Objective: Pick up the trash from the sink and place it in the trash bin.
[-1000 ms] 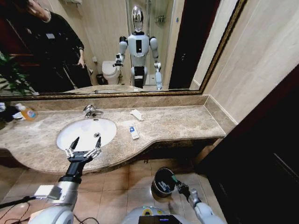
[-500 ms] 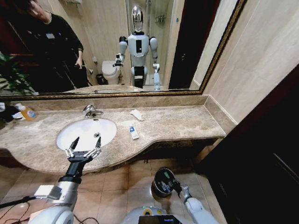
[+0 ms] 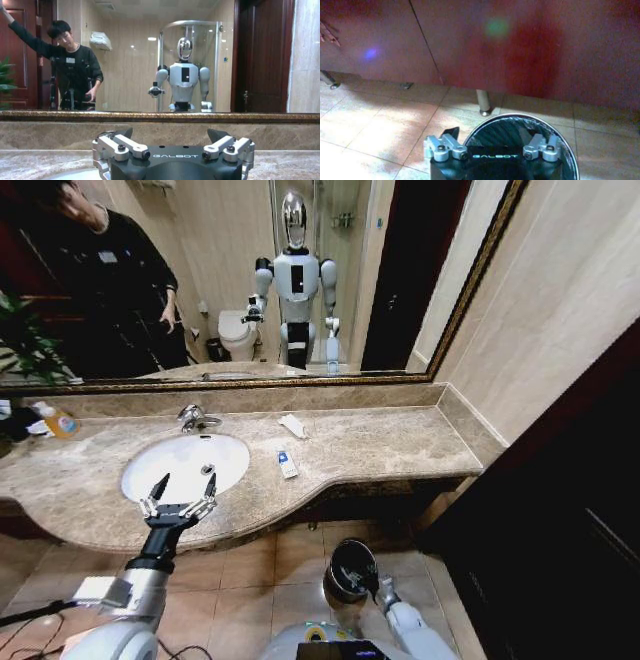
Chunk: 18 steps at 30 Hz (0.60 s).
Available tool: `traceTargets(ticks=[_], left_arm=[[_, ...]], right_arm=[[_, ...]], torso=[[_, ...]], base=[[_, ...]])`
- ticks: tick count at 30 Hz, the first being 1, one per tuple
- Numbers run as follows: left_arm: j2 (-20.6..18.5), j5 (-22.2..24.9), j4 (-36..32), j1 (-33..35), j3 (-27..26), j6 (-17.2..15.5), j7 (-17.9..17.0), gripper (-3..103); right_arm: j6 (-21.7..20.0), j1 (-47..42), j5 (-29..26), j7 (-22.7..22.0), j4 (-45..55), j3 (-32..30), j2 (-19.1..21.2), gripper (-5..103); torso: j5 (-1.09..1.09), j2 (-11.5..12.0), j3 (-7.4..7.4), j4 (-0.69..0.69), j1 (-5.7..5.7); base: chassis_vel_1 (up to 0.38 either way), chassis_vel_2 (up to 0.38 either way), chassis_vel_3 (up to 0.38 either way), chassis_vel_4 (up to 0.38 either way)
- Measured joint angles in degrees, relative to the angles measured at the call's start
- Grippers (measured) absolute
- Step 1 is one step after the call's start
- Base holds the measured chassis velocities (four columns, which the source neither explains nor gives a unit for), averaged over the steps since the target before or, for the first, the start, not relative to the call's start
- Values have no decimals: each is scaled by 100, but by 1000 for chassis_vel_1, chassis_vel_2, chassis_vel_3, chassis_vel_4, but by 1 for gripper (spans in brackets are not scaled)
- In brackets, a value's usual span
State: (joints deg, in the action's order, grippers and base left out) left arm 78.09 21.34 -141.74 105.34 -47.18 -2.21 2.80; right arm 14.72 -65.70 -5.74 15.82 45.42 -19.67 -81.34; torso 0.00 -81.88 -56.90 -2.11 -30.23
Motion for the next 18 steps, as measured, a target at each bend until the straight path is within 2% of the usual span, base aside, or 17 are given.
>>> traceTargets(ticks=[1,4,12,16,18], left_arm=[[0,0,0,0,0,0,0,100],[0,0,0,0,0,0,0,100],[0,0,0,0,0,0,0,100],[0,0,0,0,0,0,0,100],[0,0,0,0,0,0,0,100]], right_arm=[[0,0,0,0,0,0,0,80],[-7,-14,16,-1,24,16,-11,96],[-151,-59,-58,-20,158,0,37,100],[-322,-335,-297,-151,704,-49,348,100],[-441,-568,-472,-169,1193,-126,663,100]], torso=[[0,0,0,0,0],[0,0,0,0,0],[1,0,0,0,0],[2,0,0,0,0],[0,0,0,1,0]], base=[[0,0,0,0],[0,0,0,0],[0,0,0,0],[0,0,0,0],[0,0,0,0]])
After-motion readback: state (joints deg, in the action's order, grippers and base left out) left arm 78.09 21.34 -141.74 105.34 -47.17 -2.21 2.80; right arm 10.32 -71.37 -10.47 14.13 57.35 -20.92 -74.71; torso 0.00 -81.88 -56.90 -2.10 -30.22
